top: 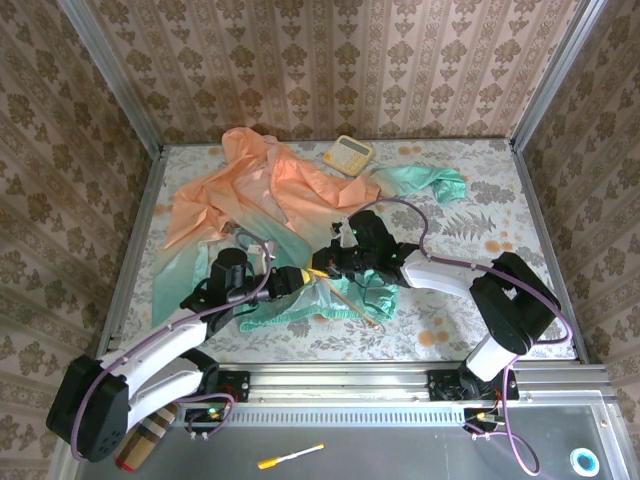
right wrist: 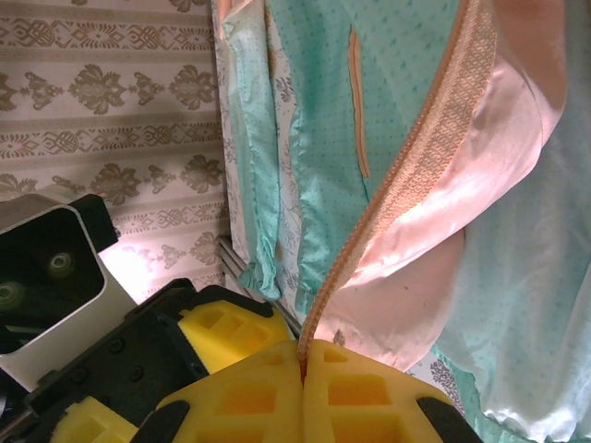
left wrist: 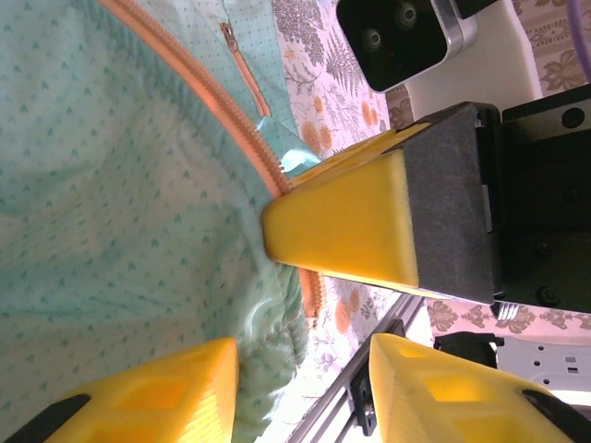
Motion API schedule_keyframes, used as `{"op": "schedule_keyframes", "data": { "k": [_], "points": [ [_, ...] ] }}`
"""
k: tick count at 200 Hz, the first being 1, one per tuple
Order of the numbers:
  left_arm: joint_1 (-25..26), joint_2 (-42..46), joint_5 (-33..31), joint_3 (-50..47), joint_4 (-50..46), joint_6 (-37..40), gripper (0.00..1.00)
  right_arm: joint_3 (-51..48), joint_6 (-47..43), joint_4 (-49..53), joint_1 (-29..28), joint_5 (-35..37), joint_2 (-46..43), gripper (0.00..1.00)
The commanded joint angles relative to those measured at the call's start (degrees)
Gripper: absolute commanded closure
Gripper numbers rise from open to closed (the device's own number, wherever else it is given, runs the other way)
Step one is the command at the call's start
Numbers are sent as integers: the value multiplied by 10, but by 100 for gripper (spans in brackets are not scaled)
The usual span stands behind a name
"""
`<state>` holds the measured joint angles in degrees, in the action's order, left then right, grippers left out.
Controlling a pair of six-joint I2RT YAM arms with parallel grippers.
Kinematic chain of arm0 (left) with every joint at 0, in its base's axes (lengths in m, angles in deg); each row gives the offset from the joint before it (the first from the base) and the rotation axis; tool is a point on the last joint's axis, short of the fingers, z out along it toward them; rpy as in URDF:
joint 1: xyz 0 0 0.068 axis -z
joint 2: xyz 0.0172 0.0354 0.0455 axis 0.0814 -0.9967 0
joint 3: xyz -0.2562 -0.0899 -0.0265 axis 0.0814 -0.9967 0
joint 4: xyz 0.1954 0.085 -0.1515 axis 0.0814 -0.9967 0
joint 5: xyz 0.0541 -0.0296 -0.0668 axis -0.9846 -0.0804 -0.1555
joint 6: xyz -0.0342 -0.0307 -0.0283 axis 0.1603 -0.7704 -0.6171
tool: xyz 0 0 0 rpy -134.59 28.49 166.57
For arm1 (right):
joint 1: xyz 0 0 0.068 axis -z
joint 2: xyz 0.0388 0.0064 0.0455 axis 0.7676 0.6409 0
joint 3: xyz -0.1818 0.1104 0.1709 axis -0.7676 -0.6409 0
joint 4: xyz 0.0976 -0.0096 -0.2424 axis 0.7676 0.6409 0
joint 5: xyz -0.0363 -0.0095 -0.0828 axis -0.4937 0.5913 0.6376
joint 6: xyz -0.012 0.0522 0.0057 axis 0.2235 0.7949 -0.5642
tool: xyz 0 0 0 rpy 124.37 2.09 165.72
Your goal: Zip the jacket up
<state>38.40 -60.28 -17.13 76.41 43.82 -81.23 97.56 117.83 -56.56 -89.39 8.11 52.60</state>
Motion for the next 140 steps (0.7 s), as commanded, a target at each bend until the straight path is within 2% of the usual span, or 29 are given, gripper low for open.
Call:
{"op": "schedule_keyframes", "data": {
  "k": [1, 80, 140],
  "points": [
    [2, -6, 1, -11, 20, -8, 58, -8, 6, -17, 2, -9, -17, 100],
    [2, -28, 18, -33, 107, -42, 56, -12, 8, -24, 2, -7, -17, 100],
    [2, -33, 49, -26, 123, -50, 68, -15, 9, -26, 1, -10, -15, 100]
  ]
}}
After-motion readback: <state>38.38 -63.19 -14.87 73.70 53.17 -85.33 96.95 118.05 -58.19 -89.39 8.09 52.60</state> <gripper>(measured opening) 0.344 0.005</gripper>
